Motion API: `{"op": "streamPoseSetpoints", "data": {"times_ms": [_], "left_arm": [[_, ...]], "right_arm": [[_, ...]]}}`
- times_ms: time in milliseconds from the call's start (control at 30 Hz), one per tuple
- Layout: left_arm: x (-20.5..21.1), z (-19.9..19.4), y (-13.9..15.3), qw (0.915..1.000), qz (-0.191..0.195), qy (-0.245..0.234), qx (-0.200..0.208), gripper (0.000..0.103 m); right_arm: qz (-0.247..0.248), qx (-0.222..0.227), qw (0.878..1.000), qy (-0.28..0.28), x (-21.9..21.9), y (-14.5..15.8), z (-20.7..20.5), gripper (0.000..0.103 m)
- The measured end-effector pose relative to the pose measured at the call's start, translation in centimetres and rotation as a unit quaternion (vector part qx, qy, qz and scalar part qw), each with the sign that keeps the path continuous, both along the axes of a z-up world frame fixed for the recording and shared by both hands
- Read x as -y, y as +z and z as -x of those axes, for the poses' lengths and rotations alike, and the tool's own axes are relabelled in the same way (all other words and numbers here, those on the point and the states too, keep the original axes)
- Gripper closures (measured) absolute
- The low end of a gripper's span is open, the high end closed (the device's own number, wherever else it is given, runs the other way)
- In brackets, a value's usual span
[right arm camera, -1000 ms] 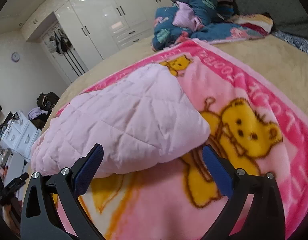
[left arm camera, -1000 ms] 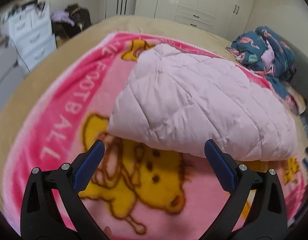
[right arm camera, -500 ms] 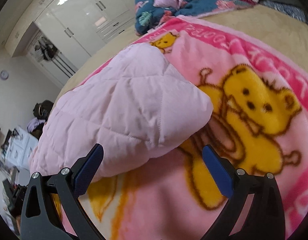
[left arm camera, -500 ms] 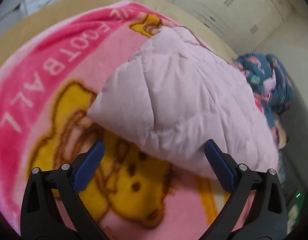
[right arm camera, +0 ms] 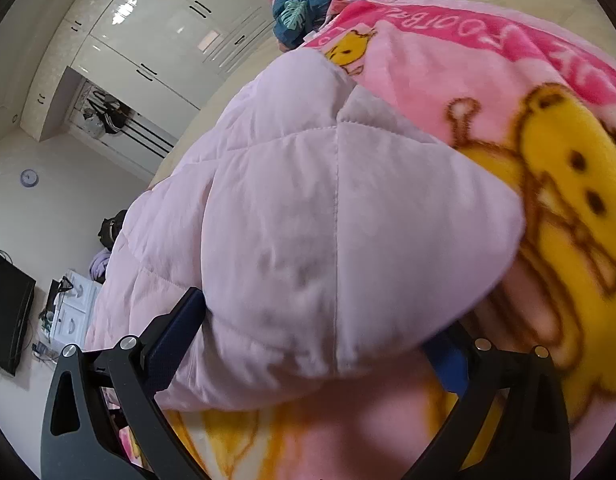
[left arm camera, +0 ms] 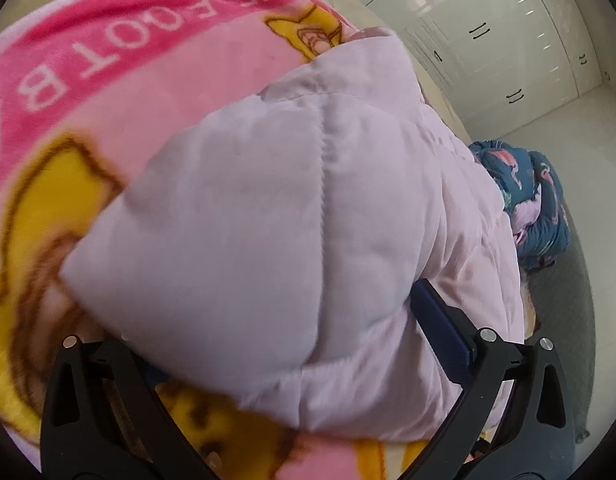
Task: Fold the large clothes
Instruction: 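Grasp and lift the jacket edge with both grippers, folding it over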
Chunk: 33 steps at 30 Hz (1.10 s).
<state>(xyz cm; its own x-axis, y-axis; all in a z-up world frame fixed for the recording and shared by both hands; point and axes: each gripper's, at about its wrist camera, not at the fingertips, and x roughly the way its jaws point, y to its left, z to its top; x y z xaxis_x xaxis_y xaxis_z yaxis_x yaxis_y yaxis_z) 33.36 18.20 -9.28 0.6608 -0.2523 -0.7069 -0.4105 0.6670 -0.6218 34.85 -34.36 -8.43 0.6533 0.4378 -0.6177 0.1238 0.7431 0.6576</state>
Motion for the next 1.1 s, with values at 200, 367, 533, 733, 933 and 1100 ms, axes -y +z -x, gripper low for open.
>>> {"op": "streamPoseSetpoints", "data": {"times_ms": [200, 367, 533, 733, 933, 1100], "left_arm": [[0.1, -1.4, -0.2, 1.0000, -0.004, 0.002, 0.004, 0.008], [0.6, -2.1, 0.0, 0.9997, -0.023, -0.001, 0.006, 0.008], [1.6, -2.3, 1.3, 0.9976, -0.067, -0.009, 0.016, 0.023], [2.9, -2.0, 4.4, 0.9925, -0.118, -0.017, 0.027, 0.055], [4.8, -1.2, 7.6, 0.9849, -0.164, -0.034, 0.046, 0.068], [6.2, 0.3, 10.6, 0.9786, -0.186, -0.045, 0.075, 0.069]], "right_arm": [[-0.008, 0.002, 1.000, 0.008, -0.3, -0.7, -1.7, 0.004], [-0.004, 0.012, 1.000, 0.015, -0.7, -0.7, -2.7, 0.010], [0.052, 0.052, 0.996, 0.056, -1.8, 0.7, -3.0, 0.036], [0.177, 0.086, 0.976, 0.089, -4.6, 4.0, -2.6, 0.061], [0.232, 0.114, 0.960, 0.112, -6.2, 7.0, -2.3, 0.068], [0.278, 0.156, 0.939, 0.130, -7.6, 10.2, -0.5, 0.070]]}}
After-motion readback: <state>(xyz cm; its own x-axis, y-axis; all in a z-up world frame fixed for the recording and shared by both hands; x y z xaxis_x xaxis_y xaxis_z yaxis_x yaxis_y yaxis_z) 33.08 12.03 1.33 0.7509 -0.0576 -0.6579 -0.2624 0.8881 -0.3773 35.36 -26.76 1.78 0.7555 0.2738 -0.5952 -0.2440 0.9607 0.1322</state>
